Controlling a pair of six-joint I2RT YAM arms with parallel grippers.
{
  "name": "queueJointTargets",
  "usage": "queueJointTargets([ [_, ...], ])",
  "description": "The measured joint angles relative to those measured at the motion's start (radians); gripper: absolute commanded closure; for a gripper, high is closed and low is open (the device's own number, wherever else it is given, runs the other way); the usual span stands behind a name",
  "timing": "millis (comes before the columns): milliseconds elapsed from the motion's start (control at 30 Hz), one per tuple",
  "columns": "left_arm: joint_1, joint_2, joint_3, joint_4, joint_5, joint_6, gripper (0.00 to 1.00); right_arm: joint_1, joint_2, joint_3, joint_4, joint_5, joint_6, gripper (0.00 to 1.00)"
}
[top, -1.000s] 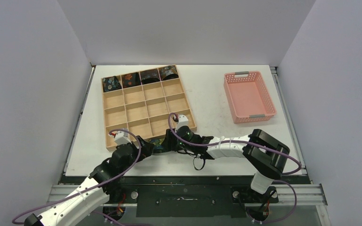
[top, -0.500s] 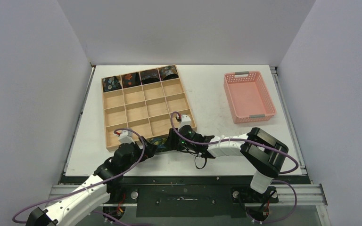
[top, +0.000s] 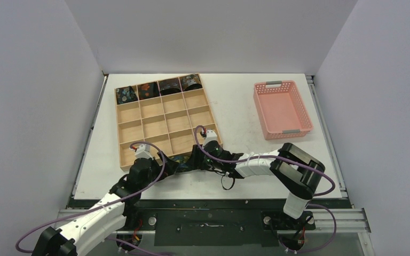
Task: Roll the ties
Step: Pick up the tie at the center of the board.
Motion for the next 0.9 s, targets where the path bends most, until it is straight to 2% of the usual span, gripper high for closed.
queueJointTargets([
  [633,0.048,0.217,0.0,0.21,0.149,-0.011,0.29,-0.016,0.002,-0.029,0.045,-0.026,0.008,0.55],
  [900,0.05,0.288,0.005,0.284,0.183,-0.011,0.4,-0.02,0.002,-0.031,0.047,-0.033,0.008,0.55],
])
